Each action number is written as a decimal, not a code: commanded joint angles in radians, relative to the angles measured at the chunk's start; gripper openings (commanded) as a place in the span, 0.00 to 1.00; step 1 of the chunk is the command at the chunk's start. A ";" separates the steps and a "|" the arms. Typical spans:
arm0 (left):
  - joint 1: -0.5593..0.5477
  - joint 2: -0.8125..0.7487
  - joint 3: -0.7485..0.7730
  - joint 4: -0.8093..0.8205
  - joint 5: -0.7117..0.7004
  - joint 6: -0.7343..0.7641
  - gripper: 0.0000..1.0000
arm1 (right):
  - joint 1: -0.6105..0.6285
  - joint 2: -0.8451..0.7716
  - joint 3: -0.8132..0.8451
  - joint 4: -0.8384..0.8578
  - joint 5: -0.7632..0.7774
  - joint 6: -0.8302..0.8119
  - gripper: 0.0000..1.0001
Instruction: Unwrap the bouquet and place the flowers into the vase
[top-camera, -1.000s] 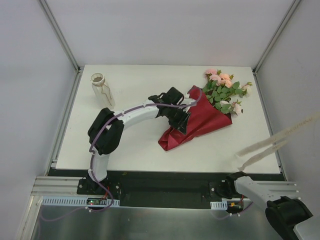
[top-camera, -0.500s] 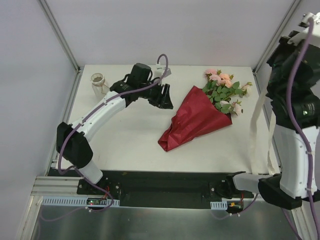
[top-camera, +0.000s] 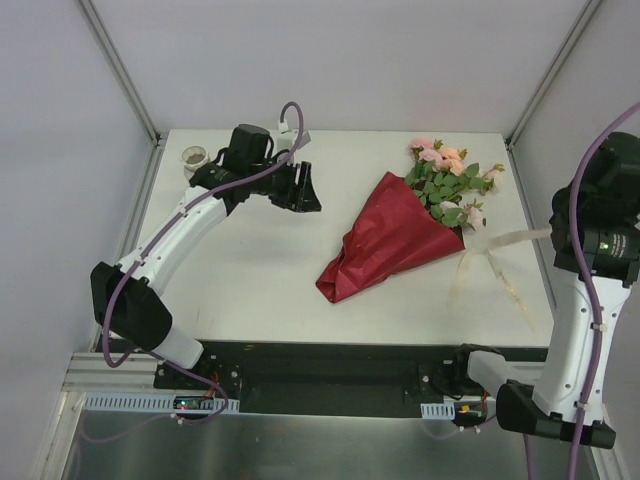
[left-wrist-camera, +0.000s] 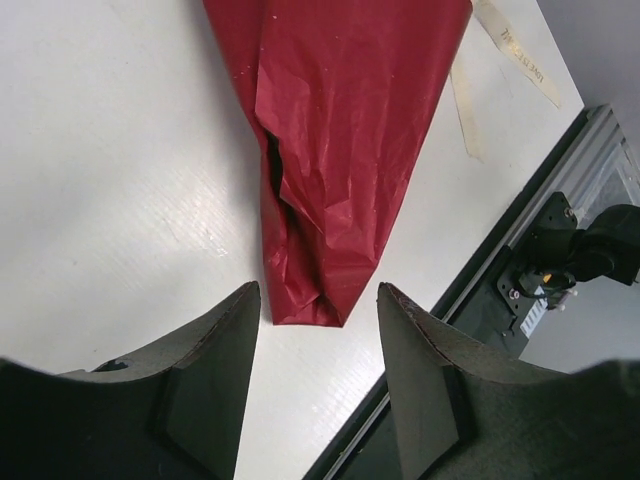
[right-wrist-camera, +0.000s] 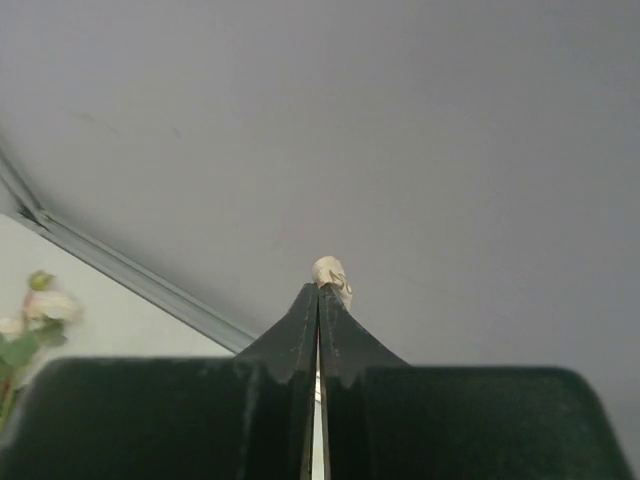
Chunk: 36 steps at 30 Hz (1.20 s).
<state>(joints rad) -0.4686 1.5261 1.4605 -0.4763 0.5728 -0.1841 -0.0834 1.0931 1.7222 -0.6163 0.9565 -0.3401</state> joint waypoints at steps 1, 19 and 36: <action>0.024 -0.057 -0.006 -0.022 0.001 0.052 0.50 | -0.133 -0.042 -0.111 -0.181 -0.009 0.212 0.00; 0.059 -0.083 -0.058 -0.044 0.025 0.098 0.57 | -0.273 0.097 -0.487 -0.293 -0.561 0.654 0.00; 0.059 -0.063 -0.078 -0.045 0.050 0.074 0.61 | -0.175 0.430 -0.478 -0.295 -0.814 0.506 0.54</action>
<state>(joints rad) -0.4171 1.4677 1.3773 -0.5228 0.5774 -0.1089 -0.3252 1.5349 1.1675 -0.8978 0.2504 0.1799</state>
